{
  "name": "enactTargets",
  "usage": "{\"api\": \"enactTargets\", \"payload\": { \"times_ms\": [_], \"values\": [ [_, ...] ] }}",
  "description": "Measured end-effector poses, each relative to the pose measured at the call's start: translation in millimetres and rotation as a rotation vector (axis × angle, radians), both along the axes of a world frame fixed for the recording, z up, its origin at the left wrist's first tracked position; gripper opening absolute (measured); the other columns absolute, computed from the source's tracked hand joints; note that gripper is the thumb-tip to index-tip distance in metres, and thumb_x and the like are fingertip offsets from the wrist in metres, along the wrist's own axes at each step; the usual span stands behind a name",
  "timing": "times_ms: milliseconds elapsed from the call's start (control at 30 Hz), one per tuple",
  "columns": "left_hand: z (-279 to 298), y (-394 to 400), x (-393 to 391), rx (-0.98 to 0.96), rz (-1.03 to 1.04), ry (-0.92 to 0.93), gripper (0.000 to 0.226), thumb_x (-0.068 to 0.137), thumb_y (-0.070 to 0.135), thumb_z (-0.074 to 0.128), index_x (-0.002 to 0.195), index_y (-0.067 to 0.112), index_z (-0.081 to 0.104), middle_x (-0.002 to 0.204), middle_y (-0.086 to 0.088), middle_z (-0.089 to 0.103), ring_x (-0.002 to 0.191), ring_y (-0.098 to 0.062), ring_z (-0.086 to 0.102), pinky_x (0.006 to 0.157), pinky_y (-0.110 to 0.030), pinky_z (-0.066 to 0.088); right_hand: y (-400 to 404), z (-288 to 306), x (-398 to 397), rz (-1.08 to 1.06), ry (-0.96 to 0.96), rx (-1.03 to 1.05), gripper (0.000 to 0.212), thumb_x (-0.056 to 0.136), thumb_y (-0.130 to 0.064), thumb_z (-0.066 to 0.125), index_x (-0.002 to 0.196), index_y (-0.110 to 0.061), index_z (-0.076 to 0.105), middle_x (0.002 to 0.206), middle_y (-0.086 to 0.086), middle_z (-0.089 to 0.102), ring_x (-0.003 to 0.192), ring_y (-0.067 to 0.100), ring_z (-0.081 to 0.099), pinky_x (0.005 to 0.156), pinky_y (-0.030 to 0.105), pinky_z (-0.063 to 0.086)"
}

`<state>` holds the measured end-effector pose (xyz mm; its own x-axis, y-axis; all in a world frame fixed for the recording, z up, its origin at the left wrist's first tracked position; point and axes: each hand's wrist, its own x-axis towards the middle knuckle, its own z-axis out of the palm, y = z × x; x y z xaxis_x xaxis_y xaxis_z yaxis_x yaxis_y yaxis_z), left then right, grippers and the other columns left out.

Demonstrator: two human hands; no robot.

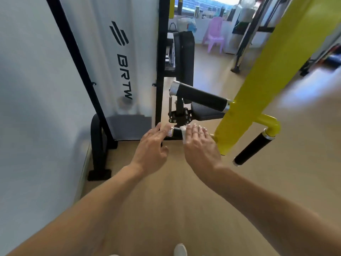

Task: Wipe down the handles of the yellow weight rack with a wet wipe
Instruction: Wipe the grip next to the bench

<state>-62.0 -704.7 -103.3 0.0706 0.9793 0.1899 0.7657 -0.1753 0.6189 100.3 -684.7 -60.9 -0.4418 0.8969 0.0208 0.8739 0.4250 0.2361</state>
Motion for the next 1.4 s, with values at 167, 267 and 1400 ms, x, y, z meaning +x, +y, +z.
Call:
{"api": "enactTargets", "payload": {
  "times_ms": [167, 267, 1400],
  "values": [
    [-11, -30, -47, -0.159, 0.097, -0.382, 0.051, 0.087, 0.013, 0.055, 0.137, 0.026, 0.053, 0.132, 0.005, 0.064, 0.119, -0.017, 0.062, 0.099, -0.038, 0.051, -30, 12, -65, 0.2, 0.696, -0.09, 0.037, 0.087, -0.006, 0.069, 0.119, -0.023, 0.061, 0.098, -0.001, 0.076, 0.088, 0.022, 0.072, 0.077, 0.041, 0.059],
    [-18, -70, -97, -0.194, 0.283, -0.63, 0.029, 0.095, 0.016, 0.058, 0.118, 0.033, 0.062, 0.105, 0.015, 0.07, 0.1, -0.002, 0.067, 0.081, -0.019, 0.054, -40, 0, -121, -0.021, 1.008, -0.499, 0.006, 0.096, -0.019, 0.062, 0.099, -0.024, 0.059, 0.08, -0.014, 0.071, 0.074, 0.013, 0.065, 0.068, 0.039, 0.054],
    [-328, -294, -279, -0.794, 1.529, -0.986, 0.02, 0.092, 0.029, 0.065, 0.112, 0.028, 0.067, 0.109, 0.006, 0.068, 0.1, -0.011, 0.066, 0.074, -0.019, 0.048, -159, -447, -392, -0.684, 0.367, -1.495, 0.021, 0.093, -0.002, 0.05, 0.099, -0.015, 0.066, 0.084, 0.01, 0.066, 0.068, 0.022, 0.061, 0.064, 0.03, 0.054]
  ]
}}
